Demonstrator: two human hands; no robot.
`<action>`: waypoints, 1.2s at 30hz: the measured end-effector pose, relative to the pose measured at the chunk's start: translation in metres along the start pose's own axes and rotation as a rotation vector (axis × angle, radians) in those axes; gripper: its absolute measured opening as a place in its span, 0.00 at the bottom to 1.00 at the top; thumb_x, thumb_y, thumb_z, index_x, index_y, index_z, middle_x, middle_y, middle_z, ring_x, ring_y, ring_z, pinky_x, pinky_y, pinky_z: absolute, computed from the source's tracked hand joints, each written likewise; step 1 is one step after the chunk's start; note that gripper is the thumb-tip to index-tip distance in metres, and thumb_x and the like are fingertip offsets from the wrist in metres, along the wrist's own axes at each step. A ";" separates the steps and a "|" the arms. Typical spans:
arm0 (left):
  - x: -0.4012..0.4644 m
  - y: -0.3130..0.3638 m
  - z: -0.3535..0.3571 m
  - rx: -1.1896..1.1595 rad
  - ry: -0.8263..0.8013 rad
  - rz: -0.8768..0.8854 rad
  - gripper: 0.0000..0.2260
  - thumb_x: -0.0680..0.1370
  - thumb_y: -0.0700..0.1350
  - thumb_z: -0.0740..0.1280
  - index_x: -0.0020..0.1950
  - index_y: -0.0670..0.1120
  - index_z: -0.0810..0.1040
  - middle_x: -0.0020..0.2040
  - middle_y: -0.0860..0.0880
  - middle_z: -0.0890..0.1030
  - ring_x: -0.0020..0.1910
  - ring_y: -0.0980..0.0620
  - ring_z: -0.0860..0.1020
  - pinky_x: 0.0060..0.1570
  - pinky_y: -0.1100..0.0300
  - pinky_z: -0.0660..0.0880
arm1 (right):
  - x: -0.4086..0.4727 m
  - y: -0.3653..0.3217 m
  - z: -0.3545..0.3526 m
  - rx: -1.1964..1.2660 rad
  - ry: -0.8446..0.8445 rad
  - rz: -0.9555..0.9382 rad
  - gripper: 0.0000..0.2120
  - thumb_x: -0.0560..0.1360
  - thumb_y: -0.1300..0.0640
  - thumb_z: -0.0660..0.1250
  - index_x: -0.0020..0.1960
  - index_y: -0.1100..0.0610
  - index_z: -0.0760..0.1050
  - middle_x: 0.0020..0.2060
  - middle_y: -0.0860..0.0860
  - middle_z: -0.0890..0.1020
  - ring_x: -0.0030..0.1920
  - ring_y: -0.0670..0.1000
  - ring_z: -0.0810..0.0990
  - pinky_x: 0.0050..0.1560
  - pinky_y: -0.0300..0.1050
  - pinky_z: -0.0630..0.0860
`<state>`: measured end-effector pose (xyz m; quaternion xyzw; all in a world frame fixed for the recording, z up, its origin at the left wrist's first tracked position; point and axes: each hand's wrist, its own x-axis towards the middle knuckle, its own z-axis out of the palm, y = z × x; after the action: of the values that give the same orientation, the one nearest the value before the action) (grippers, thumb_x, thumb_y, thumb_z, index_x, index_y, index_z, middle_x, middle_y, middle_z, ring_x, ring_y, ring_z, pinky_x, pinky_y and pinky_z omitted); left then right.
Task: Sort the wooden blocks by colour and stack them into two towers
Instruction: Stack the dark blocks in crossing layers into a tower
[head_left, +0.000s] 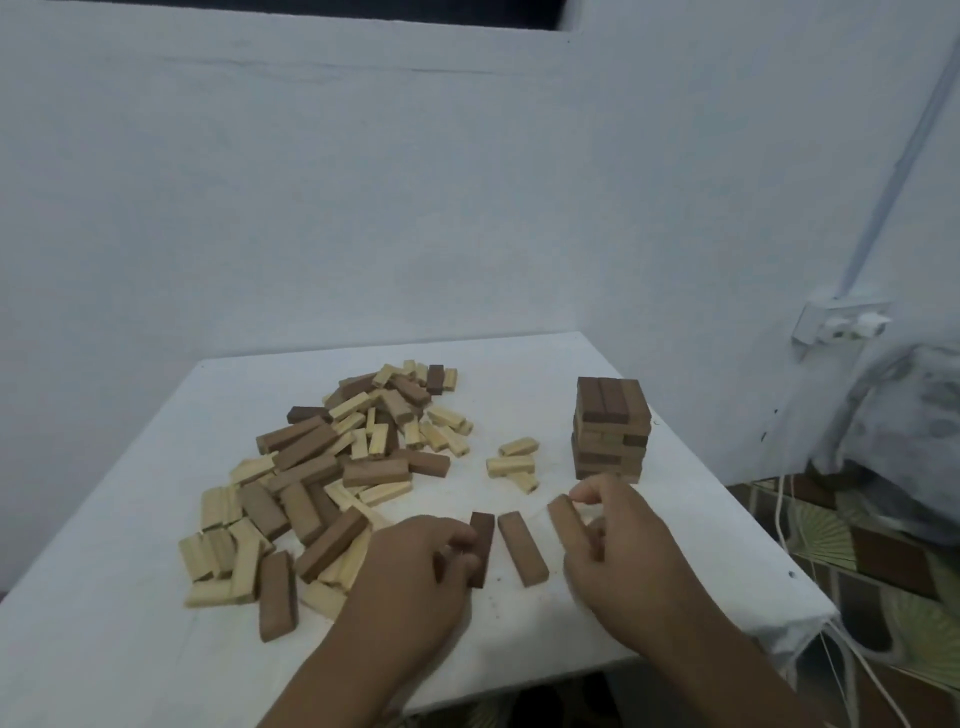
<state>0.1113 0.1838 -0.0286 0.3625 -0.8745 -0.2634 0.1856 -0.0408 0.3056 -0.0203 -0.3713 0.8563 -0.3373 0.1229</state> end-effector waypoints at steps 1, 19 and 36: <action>0.000 -0.001 -0.001 0.009 -0.018 0.014 0.11 0.78 0.48 0.68 0.59 0.56 0.82 0.57 0.58 0.81 0.48 0.60 0.76 0.57 0.63 0.73 | 0.003 0.003 0.005 -0.021 0.012 -0.020 0.11 0.76 0.53 0.69 0.54 0.42 0.71 0.54 0.42 0.75 0.49 0.43 0.77 0.45 0.29 0.72; 0.014 -0.017 0.014 0.013 -0.113 0.207 0.12 0.71 0.48 0.76 0.49 0.58 0.77 0.64 0.67 0.71 0.62 0.65 0.65 0.56 0.75 0.61 | 0.008 0.006 -0.002 -0.196 -0.182 -0.251 0.05 0.71 0.48 0.75 0.46 0.47 0.82 0.53 0.45 0.80 0.48 0.44 0.76 0.54 0.37 0.74; 0.023 -0.016 0.009 -0.071 -0.018 0.224 0.12 0.62 0.51 0.82 0.43 0.56 0.85 0.41 0.60 0.81 0.44 0.64 0.76 0.40 0.72 0.68 | 0.005 0.010 0.005 -0.034 -0.145 -0.334 0.16 0.60 0.42 0.81 0.45 0.44 0.82 0.52 0.32 0.77 0.56 0.34 0.74 0.53 0.27 0.68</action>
<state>0.1000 0.1600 -0.0423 0.2533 -0.9014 -0.2750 0.2185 -0.0471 0.3045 -0.0307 -0.5336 0.7774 -0.3108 0.1201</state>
